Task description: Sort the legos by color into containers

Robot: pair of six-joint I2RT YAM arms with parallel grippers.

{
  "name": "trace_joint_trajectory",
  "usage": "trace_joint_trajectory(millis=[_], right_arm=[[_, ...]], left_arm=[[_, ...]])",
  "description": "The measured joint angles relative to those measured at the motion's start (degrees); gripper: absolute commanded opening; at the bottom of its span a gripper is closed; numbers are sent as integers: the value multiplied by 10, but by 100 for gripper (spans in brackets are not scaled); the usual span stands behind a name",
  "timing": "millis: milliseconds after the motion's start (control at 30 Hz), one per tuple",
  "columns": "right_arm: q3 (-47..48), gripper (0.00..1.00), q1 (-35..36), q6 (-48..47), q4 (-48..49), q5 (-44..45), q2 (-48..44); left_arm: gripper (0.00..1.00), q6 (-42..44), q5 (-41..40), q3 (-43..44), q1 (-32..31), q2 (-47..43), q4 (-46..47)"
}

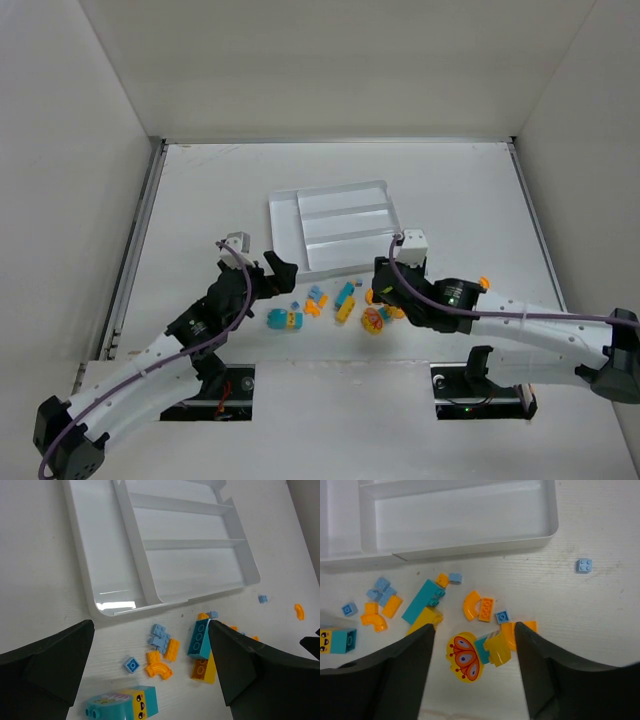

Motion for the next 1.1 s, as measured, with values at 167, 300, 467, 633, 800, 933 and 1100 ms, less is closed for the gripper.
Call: trace_joint_trajectory(millis=[167, 300, 467, 633, 800, 933, 1100], right_arm=[[-3, 18, 32, 24, -3, 9, -31], [-13, 20, 41, 43, -12, 12, -48], [-18, 22, 84, 50, -16, 16, -35], [-18, 23, 119, 5, 3, -5, 2], [-19, 63, 107, -40, 97, -55, 49], [-19, 77, 69, -42, 175, -83, 102], [-19, 75, 58, -9, 207, -98, 162]], left_arm=[[100, -2, -4, 0, -6, -20, 16], [100, -16, -31, 0, -28, -35, 45], [100, -16, -65, 9, -50, -33, 84], [100, -9, -117, 21, -45, 6, 96], [33, 2, -134, 21, -35, 30, 105], [18, 25, -130, 21, -20, 55, 101], [36, 28, -129, 7, -4, 40, 108]])
